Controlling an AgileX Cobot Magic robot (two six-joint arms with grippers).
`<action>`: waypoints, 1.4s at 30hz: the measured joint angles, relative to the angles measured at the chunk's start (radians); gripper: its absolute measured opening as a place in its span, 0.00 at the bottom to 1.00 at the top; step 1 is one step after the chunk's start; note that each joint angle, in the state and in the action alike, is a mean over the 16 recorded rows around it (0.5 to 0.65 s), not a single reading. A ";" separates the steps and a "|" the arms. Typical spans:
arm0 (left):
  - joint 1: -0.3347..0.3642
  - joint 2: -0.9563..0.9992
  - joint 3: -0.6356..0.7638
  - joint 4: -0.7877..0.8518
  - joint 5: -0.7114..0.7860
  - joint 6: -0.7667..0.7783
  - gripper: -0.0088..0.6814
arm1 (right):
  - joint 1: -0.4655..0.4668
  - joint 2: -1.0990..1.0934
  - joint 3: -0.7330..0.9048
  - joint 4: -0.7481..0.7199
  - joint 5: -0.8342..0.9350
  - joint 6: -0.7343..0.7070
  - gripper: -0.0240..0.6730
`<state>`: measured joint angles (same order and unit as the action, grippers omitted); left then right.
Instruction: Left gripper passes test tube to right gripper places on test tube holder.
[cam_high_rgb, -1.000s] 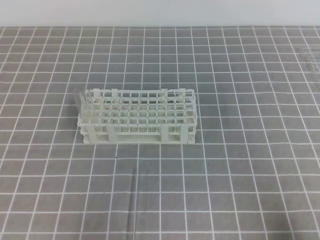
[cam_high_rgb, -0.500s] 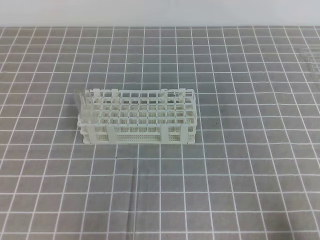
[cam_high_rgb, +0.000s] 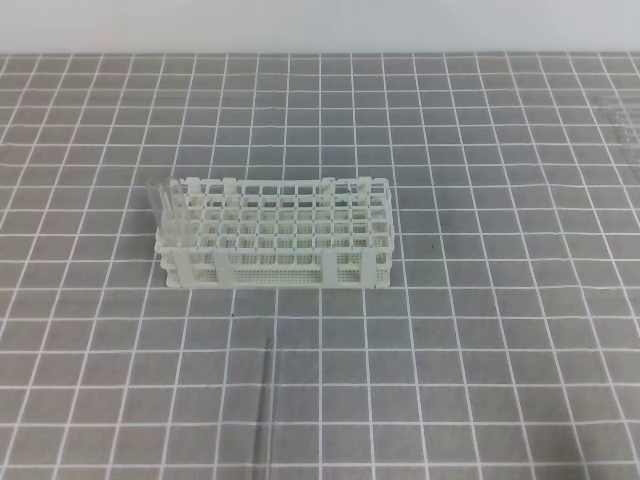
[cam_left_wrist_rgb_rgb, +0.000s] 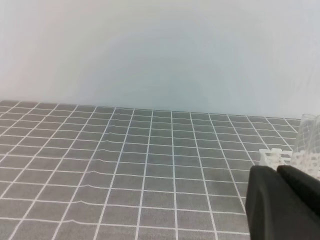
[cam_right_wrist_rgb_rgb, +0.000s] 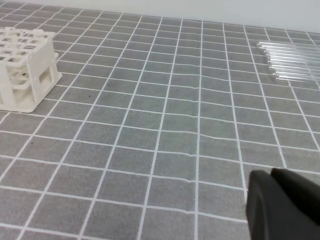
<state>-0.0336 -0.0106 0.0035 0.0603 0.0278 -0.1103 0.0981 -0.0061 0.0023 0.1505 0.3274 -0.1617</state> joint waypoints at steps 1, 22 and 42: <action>0.000 0.002 -0.001 0.000 -0.004 -0.005 0.01 | 0.000 0.000 0.000 0.000 0.000 0.000 0.01; 0.000 0.000 0.002 -0.024 0.001 -0.312 0.01 | 0.000 0.000 -0.001 0.410 -0.269 -0.005 0.01; -0.037 0.091 -0.077 -0.097 0.132 -0.359 0.01 | 0.000 0.108 -0.122 0.662 -0.201 -0.126 0.01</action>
<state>-0.0701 0.0803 -0.0732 -0.0372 0.1600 -0.4692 0.0981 0.1018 -0.1201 0.8123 0.1259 -0.2881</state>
